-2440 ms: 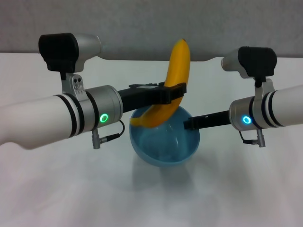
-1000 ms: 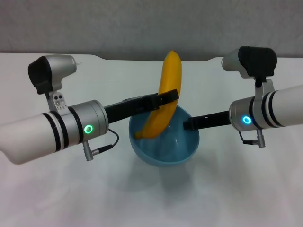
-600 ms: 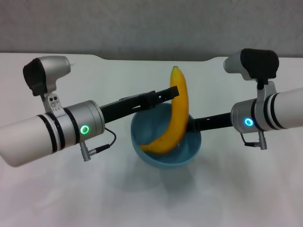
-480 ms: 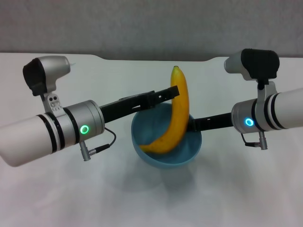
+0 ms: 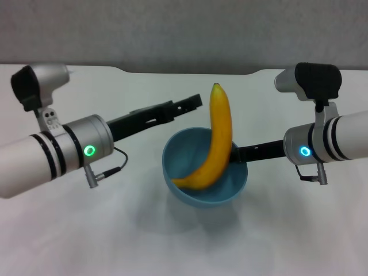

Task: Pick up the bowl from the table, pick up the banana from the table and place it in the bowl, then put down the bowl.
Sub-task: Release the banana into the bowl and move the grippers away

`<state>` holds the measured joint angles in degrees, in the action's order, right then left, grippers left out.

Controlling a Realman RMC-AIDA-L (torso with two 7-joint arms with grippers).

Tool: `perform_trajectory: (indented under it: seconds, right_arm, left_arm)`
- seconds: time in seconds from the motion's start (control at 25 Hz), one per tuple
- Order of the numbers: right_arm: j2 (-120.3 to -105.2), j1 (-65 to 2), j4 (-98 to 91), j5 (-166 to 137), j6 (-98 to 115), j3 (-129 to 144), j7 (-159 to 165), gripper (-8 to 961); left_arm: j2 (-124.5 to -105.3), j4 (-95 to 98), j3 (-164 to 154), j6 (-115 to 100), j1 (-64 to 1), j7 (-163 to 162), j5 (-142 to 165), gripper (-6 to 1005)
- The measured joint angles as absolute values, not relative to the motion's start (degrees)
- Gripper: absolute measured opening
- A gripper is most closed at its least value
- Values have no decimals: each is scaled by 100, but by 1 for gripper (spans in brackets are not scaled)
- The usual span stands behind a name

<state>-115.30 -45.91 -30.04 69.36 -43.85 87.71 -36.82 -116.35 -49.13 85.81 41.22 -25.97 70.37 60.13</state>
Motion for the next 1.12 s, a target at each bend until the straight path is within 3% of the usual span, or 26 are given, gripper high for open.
perform_trajectory:
  seconds: [0.56,1.12]
  right_arm:
    - [-11497,-4641,-3027,6783,-4652,8767,-3681,60]
    - [-11449,-5532,-2472,5572,-5014,8541,-3339,61]
  left_arm:
    - [-11658,-4961,9455,3939,-2395,9478,5987,892]
    - [-11698,-5129,9141,1991,-2329,11311,5968,893]
